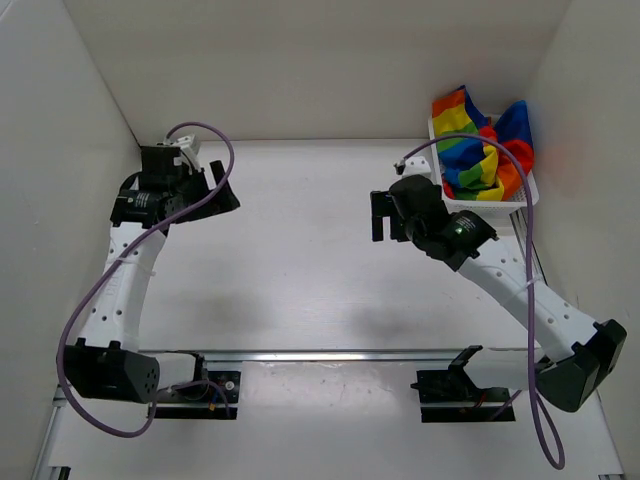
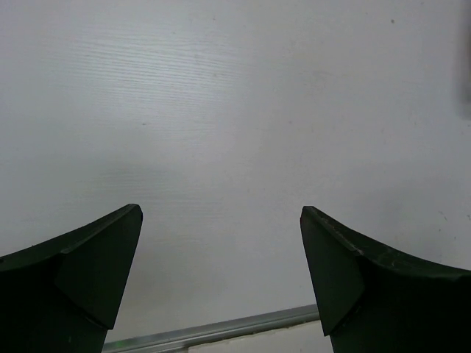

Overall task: Fold and stack the shorts
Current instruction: Grab the shorts from the pile

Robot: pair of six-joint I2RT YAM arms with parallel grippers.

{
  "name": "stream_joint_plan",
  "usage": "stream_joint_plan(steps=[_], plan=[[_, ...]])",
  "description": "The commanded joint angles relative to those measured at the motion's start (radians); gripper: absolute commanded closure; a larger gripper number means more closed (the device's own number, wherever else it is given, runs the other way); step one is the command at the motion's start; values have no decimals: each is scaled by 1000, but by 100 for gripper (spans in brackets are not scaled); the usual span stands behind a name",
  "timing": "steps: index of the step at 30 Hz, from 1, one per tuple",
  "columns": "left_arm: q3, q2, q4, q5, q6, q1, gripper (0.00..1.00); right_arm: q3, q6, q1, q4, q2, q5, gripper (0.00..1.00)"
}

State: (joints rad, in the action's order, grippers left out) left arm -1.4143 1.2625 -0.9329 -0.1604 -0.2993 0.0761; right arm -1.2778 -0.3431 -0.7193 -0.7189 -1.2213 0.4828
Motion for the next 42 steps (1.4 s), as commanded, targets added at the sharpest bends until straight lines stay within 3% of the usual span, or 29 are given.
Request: stream_joint_plan(steps=[1,7,12,15,18,22,29,31,32,33,36,39,42], plan=[[-15,-22,19,-13,6,63,0,-9,-30,12,-28,-6,71,0],[-98,40,28,38,-4,154,0,-40,-70,69,-65,-29,115,0],[-210,139,28,129,-24,270,0,-168,-42,277,-91,-119,-41,0],[-244,173,39,209,-24,332,0,-300,-28,441,-100,-230,-172,4],[-277,222,39,284,-34,366,0,-443,-65,584,-109,-363,-188,7],[-333,306,28,259,-52,366,0,-612,-108,766,-119,-605,-268,5],[-403,414,-27,216,-89,366,0,-1050,-145,850,-186,-1030,-222,2],[-429,442,-50,225,-77,366,0,-1183,-155,874,-186,-1150,-245,12],[-466,457,-66,234,-77,366,0,-1218,-155,874,-186,-1178,-262,23],[-485,486,-96,243,-77,366,0,-1250,-165,886,-186,-1211,-286,54],[-555,524,-133,252,-64,366,0,-1286,-186,886,-183,-1148,-323,98],[-546,546,-152,265,-50,366,0,-1267,-162,877,-128,-998,-387,100],[-477,555,-135,181,-92,308,0,-1278,-108,839,-67,-844,-489,100]])
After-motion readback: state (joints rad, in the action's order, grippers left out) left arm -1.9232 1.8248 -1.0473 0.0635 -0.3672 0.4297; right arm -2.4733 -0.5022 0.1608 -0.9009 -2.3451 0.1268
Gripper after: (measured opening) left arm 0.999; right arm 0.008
